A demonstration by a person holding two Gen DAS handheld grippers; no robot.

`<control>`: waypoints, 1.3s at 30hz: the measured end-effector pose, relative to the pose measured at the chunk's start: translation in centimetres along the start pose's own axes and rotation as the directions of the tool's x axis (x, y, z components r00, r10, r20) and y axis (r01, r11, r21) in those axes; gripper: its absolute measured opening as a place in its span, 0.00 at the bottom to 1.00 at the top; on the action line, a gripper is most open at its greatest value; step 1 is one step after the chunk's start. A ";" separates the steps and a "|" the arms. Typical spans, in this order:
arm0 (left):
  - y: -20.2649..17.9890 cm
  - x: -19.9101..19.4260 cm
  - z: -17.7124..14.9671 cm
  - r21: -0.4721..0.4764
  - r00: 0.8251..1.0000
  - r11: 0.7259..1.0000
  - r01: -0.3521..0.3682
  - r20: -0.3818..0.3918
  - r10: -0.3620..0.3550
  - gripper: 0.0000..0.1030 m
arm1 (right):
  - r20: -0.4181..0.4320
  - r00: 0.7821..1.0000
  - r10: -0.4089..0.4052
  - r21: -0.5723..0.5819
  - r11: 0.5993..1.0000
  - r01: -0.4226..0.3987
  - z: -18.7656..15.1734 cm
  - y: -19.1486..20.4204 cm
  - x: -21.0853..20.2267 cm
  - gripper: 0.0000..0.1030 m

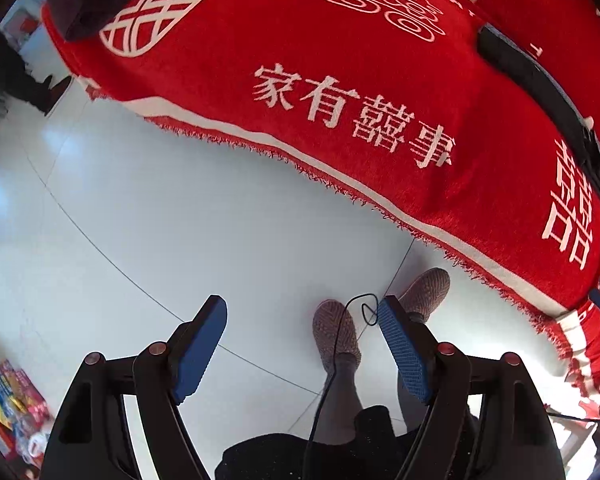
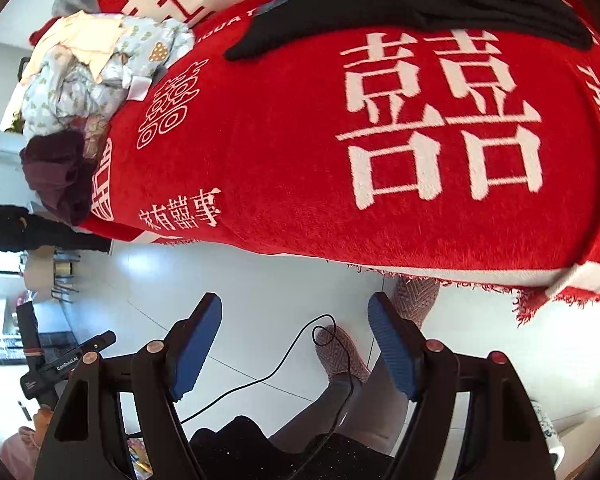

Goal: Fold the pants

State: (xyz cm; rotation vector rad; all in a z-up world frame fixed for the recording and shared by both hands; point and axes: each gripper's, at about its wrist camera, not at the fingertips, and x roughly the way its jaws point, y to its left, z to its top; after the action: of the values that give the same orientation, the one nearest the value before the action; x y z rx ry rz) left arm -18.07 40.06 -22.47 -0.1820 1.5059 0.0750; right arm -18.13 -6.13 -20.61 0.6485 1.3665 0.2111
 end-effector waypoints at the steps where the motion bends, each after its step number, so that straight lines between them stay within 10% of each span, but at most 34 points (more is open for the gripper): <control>1: 0.1 0.0 -0.1 -0.008 1.000 1.000 0.004 0.000 -0.004 0.77 | -0.005 1.000 0.001 -0.002 1.000 -0.001 0.1 0.2 0.1 0.77; 13: 4.8 -3.8 3.1 -0.297 0.979 0.936 0.190 0.128 -0.159 0.77 | -0.062 0.992 0.107 -0.178 0.977 -0.116 0.4 7.4 0.9 0.78; 21: 5.3 -10.0 7.4 -0.304 0.936 0.903 0.303 0.273 -0.222 0.77 | -0.282 0.913 0.296 -0.506 0.763 -0.403 -4.7 21.1 0.6 0.78; 26: 5.7 -15.0 9.3 -0.295 0.899 0.881 0.369 0.354 -0.258 0.77 | -0.315 0.909 0.273 -0.637 0.649 -0.415 -7.8 26.2 -0.7 0.78; 39: 3.7 -22.4 10.7 -0.250 0.868 0.896 0.367 0.438 -0.233 0.77 | -0.209 0.935 0.288 -0.702 0.621 -0.348 -6.1 29.8 -5.4 0.78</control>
State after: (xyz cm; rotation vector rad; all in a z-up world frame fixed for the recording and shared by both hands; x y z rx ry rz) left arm -9.65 46.87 0.20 -0.6364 1.0319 0.1008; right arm -18.34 17.12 -0.26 0.1816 1.0898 1.0390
